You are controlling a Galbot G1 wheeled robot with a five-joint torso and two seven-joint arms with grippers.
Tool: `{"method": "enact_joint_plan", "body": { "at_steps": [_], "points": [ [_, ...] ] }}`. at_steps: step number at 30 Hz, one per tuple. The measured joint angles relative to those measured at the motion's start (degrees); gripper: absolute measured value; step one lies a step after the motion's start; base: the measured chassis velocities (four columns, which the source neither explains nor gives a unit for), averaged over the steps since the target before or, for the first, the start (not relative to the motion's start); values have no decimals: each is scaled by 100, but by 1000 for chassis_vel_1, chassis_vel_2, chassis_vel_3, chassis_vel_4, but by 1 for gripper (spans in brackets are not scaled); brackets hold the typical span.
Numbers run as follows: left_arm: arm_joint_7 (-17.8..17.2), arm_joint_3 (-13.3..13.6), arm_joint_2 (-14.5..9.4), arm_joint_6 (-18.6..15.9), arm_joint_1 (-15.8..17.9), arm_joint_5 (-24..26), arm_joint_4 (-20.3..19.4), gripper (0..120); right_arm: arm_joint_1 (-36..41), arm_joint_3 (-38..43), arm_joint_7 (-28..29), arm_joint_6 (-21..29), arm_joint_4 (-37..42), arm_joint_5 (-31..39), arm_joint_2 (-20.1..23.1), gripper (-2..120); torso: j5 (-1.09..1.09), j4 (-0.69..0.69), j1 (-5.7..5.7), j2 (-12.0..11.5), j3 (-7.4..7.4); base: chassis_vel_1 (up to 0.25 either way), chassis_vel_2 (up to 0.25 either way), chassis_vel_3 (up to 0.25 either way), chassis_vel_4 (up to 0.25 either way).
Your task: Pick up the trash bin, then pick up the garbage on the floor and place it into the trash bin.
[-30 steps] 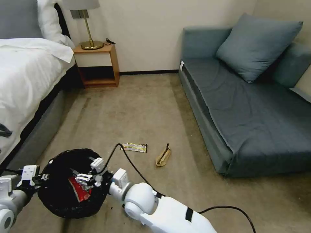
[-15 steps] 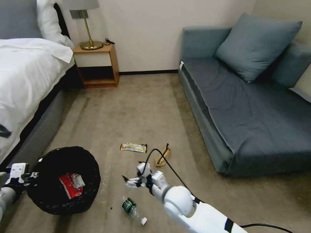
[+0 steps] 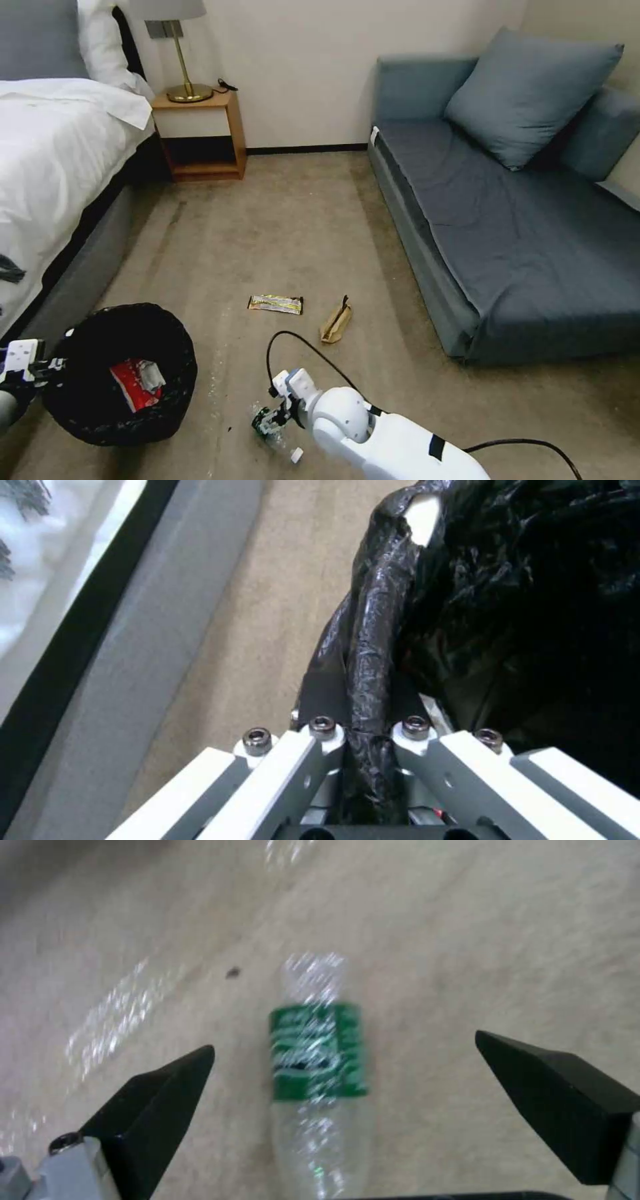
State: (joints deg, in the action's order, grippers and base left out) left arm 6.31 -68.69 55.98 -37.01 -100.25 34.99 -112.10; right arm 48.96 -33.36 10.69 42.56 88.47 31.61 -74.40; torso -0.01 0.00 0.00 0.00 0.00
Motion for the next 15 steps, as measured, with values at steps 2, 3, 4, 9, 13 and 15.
{"method": "enact_joint_plan", "body": {
  "at_steps": [2,3,4,9,13,15],
  "points": [
    [9,-19,-20,2,-5,8,-12,3,-35,-164,-1,-7,-188,-70,-95,100,0,0,0,0,0,0,0,0,0],
    [13,-28,-28,4,-8,13,-12,3,-62,-256,-1,-12,-356,-125,-185,100,0,0,0,0,0,0,0,0,0],
    [15,-36,-31,5,-10,16,-12,3,-82,-293,-1,-16,-457,-153,-242,100,0,0,0,0,0,0,0,0,0],
    [20,-56,-40,12,-23,19,-12,3,-168,-362,-11,-27,-800,-236,-408,100,0,0,0,0,0,0,0,0,0],
    [34,-78,-43,16,-34,23,-34,3,-411,-531,-150,-38,-1327,-150,-639,100,0,0,0,0,0,0,0,0,0],
    [34,-79,-47,16,-28,25,-35,3,-430,-594,-176,-38,-1354,-117,-672,100,-1,0,0,0,0,0,0,0,0]
  ]
}}
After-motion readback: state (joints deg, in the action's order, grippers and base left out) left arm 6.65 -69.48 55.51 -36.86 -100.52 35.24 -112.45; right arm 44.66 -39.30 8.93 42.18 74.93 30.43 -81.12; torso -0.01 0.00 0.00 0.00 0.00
